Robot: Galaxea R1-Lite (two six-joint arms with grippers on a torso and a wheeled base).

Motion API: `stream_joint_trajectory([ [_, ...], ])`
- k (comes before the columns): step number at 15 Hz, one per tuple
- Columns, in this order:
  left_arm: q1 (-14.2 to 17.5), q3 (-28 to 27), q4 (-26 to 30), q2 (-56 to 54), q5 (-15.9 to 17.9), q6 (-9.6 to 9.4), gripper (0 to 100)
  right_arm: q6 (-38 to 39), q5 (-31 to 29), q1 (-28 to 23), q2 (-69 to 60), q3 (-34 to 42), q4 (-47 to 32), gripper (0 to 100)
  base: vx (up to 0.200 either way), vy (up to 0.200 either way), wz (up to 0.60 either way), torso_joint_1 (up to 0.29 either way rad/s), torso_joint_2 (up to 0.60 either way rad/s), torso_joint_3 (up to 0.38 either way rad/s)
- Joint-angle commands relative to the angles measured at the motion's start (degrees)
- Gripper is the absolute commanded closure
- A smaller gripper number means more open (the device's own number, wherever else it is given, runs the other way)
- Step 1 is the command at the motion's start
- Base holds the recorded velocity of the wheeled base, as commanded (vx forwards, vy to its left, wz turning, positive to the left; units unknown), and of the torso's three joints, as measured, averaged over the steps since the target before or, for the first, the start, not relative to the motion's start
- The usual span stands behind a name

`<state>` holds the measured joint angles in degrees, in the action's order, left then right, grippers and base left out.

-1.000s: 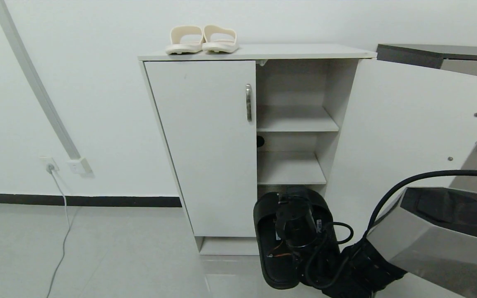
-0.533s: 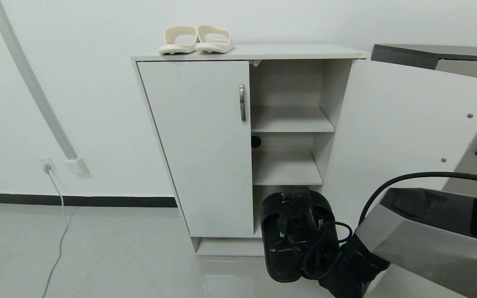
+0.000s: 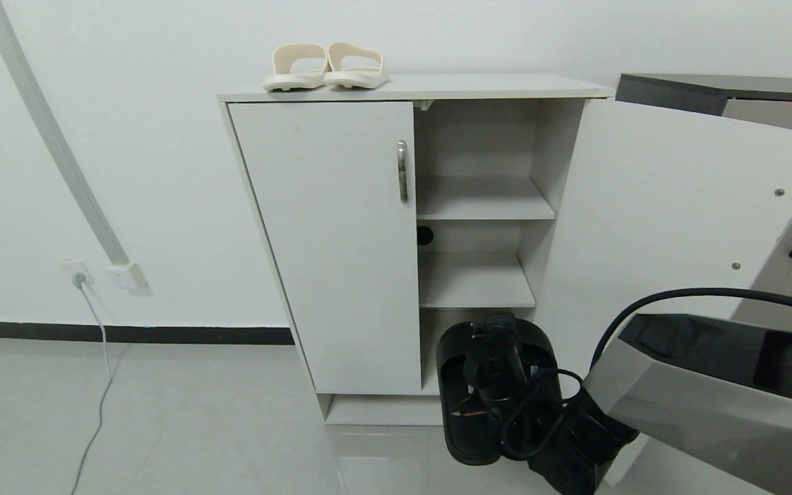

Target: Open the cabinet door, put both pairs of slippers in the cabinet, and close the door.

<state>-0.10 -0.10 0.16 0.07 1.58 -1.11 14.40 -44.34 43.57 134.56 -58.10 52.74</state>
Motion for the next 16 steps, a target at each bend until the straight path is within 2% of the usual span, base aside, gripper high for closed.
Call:
stream_joint_trajectory([
  [1,0.01,0.01,0.02,0.10,0.00,-0.12,100,0.02,0.30,-0.68,1.14,-0.35,1.14,100,0.000,0.000,0.00,0.000,0.00,0.000],
  [7,0.01,0.01,0.02,0.10,0.00,-0.21,100,-0.16,3.12,-3.49,5.19,-4.21,2.46,100,0.000,0.000,0.00,0.004,0.00,-0.122],
  [10,0.01,0.01,0.11,0.10,0.00,-0.21,100,-0.16,6.72,-3.75,6.15,-5.27,2.55,100,0.000,0.000,0.00,0.005,0.00,-0.194],
  [12,0.01,0.01,0.02,0.10,0.00,-0.12,100,-0.25,6.37,-4.11,8.09,-7.99,2.90,100,0.000,0.000,0.00,0.005,0.00,-0.198],
  [15,0.01,0.01,0.02,0.10,0.00,0.05,100,-2.80,5.40,-4.02,9.84,-8.17,10.02,100,0.000,0.000,0.00,0.005,0.00,-0.083],
  [16,0.01,0.01,0.02,0.10,0.00,0.05,100,-7.28,5.31,-4.19,11.51,-7.91,17.05,100,0.000,0.000,0.00,0.000,0.00,0.000],
])
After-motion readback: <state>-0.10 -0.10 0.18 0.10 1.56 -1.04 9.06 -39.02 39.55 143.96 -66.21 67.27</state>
